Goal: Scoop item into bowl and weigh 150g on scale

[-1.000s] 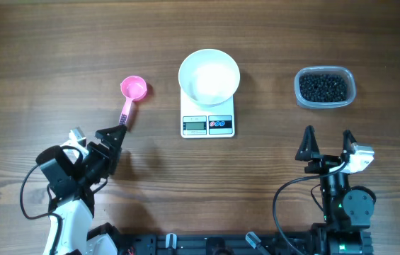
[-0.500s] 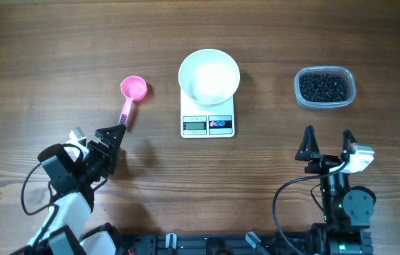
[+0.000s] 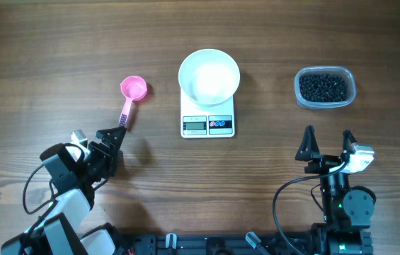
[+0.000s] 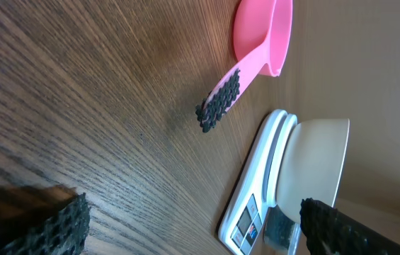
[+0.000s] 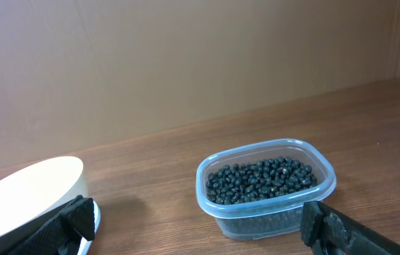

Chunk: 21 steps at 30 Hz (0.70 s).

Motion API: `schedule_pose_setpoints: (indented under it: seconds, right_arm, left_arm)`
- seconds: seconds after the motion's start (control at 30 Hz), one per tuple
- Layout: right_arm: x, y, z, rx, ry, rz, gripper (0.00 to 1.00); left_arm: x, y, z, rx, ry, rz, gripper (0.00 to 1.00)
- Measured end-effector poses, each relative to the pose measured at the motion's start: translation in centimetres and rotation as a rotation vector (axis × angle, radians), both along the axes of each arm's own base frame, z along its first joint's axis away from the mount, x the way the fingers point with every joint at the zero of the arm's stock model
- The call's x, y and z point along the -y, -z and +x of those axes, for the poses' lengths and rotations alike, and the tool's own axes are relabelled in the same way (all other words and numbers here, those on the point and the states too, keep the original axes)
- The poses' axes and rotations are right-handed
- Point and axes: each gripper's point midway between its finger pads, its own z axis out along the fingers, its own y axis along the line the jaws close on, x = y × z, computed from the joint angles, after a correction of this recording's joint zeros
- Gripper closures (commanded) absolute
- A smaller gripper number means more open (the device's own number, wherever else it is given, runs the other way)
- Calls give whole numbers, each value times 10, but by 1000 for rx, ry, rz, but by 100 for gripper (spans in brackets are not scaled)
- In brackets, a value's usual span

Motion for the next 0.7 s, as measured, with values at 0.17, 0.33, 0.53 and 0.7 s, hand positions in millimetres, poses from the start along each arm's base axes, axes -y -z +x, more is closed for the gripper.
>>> schedule_pose_setpoints:
  seconds: [0.17, 0.33, 0.53, 0.7]
  right_arm:
    - [0, 0, 0, 0, 0, 0, 0]
    - [0, 0, 0, 0, 0, 0, 0]
    - [0, 0, 0, 0, 0, 0, 0]
    - [0, 0, 0, 0, 0, 0, 0]
  left_arm:
    - [-1, 1, 0, -3, -4, 3, 0]
    - [-1, 1, 0, -5, -4, 3, 0]
    - [-1, 1, 0, -5, -5, 3, 0]
    - [-1, 1, 0, -6, -5, 3, 0]
